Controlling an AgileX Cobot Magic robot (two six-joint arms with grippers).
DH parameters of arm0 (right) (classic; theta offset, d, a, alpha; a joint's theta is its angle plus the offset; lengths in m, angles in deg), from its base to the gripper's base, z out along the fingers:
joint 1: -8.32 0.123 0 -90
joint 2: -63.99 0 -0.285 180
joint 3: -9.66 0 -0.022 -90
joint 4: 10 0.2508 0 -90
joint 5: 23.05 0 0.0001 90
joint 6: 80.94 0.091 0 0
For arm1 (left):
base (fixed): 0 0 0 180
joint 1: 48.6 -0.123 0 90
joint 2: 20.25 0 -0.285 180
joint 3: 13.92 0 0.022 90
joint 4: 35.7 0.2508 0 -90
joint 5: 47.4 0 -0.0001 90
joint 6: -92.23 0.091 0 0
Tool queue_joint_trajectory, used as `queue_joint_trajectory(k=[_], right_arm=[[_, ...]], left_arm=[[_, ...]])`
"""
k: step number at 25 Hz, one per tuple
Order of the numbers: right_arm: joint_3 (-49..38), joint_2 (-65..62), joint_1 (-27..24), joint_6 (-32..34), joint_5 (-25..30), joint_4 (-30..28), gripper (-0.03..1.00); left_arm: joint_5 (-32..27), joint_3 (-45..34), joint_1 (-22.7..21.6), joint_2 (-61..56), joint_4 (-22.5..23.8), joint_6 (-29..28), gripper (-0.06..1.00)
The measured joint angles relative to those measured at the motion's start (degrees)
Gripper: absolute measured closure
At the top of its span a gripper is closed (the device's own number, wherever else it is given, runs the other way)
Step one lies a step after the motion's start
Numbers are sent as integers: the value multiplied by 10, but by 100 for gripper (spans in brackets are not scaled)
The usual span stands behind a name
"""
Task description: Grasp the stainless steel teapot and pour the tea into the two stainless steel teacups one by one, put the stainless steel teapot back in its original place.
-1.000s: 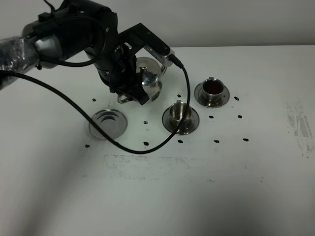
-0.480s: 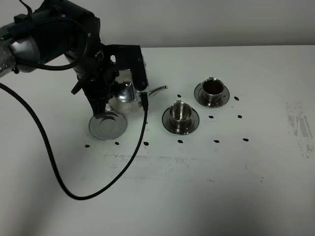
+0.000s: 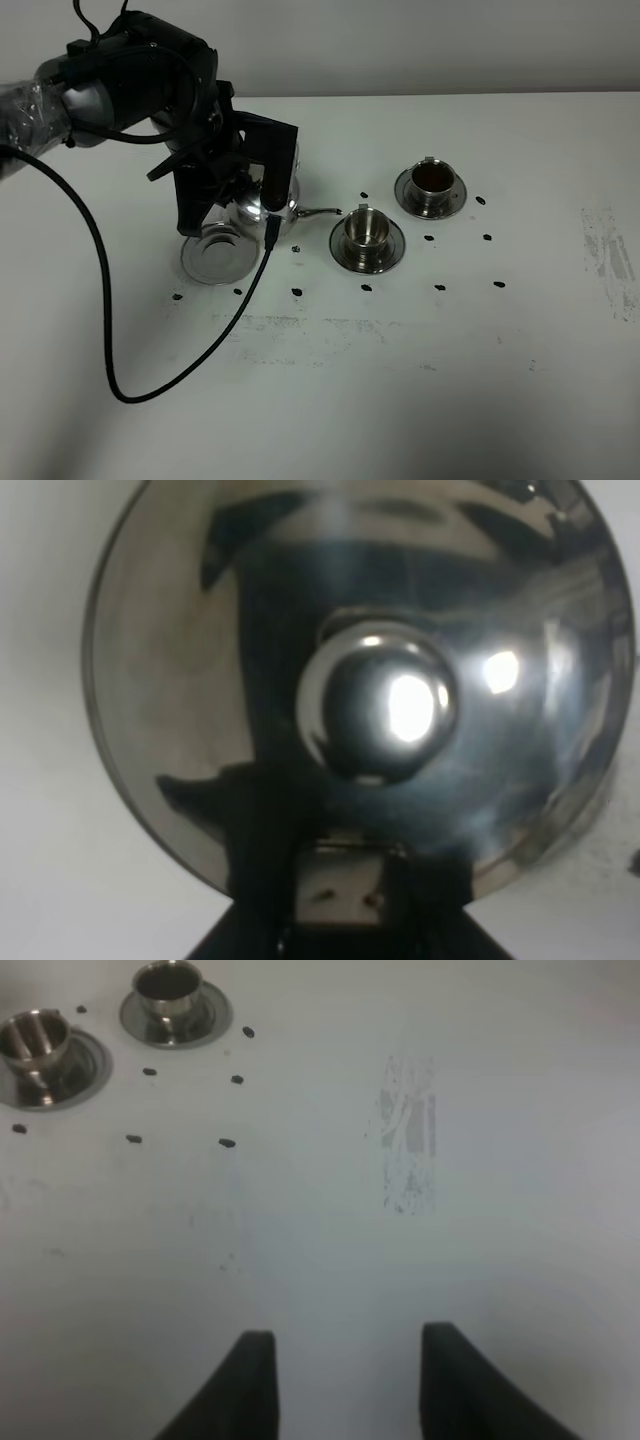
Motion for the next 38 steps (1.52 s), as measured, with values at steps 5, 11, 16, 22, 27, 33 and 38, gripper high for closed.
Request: queue_joint_trajectory(k=[5,11,16,22,27,33,38], right_arm=[[0,0,0,0,0,0,64],[0,0,0,0,0,0,64],[0,0,0,0,0,0,64],[0,0,0,0,0,0,64],[0,0,0,0,0,0,64],[0,0,0,0,0,0,64],[0,0,0,0,0,0,64]], left_arm=[[-15,68,2,39,22,3,77],[-37,101,17,57,55,9,77],[-40,101,37,58,83,15,77],[-47,101,59,58,134,16,77],[-47,101,72,58,171,16,77],[-41,101,83,58,203,16,77],[-34,101,94,58,225,15,77]])
